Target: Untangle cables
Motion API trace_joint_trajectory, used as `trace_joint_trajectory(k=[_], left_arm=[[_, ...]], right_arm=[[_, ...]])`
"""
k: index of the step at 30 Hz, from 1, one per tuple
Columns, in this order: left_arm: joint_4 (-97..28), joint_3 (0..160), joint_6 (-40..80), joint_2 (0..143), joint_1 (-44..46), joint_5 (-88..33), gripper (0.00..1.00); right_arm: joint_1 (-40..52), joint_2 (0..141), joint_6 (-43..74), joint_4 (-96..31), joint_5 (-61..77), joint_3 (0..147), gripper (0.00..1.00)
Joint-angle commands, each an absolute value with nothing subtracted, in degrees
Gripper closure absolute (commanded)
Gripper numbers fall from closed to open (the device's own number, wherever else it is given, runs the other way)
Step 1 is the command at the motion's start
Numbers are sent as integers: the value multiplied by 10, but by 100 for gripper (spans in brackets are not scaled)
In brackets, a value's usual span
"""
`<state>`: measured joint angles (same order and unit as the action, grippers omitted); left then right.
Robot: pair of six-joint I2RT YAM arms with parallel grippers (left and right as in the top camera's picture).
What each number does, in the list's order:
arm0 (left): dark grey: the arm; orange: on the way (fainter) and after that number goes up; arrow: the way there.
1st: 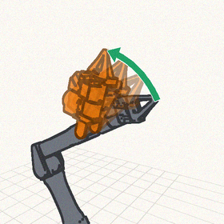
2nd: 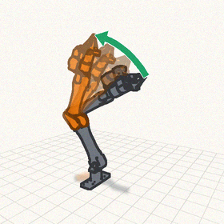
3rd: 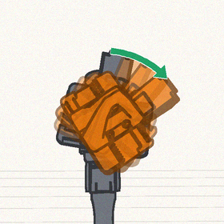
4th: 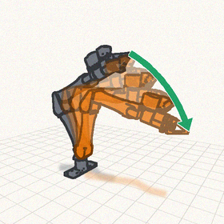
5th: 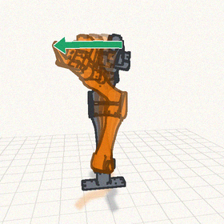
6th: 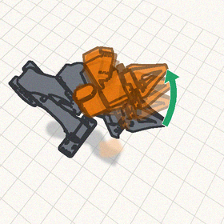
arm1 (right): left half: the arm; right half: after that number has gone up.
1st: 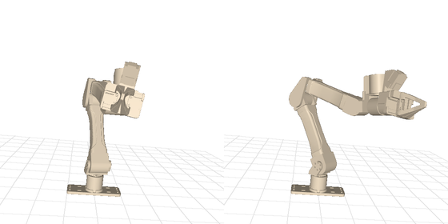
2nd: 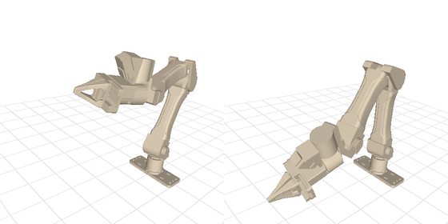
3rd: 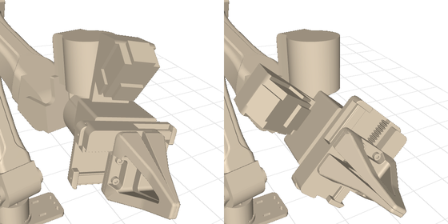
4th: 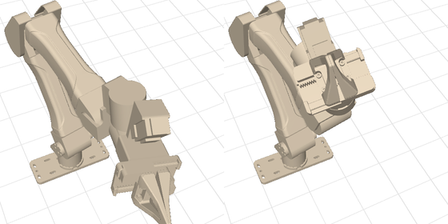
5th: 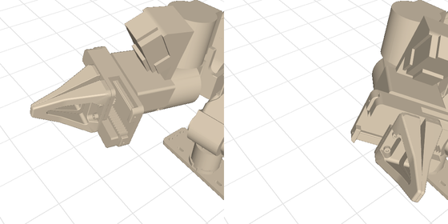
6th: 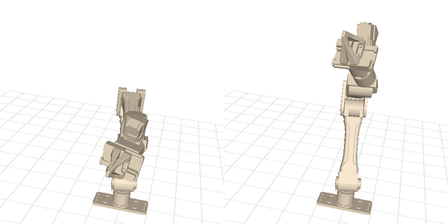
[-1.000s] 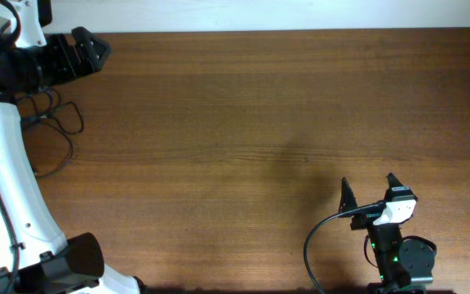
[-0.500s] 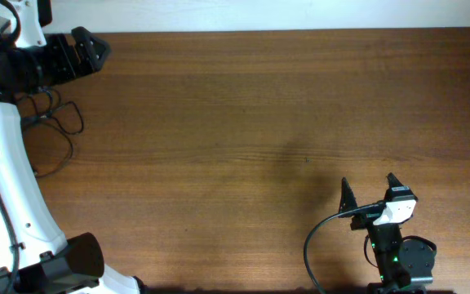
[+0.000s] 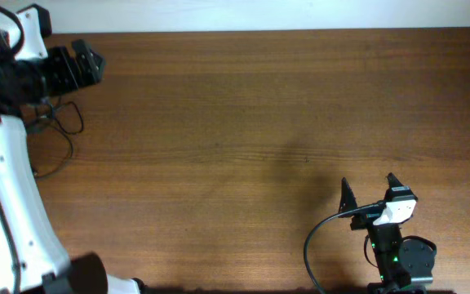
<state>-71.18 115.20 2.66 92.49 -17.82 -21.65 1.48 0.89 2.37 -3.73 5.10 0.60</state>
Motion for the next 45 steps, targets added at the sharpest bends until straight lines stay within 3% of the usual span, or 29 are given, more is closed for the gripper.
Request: trace_joint_trajectory(k=[1, 8, 11, 15, 26, 45], left_arm=[[-630, 1016, -44, 814, -158, -171, 1], [-379, 668, -109, 588, -140, -171, 1], [-236, 447, -109, 434, -140, -171, 1], [-171, 308, -108, 317, -140, -178, 1], [-146, 122, -109, 99, -105, -156, 1], [-34, 19, -109, 3, -105, -152, 1]], right_arm=[[11, 2, 23, -39, 62, 3, 1], [11, 2, 23, -39, 62, 3, 1], [11, 2, 23, -39, 62, 3, 1], [11, 2, 23, -39, 62, 3, 1], [11, 2, 23, -39, 62, 3, 1], [11, 2, 23, -39, 62, 3, 1]])
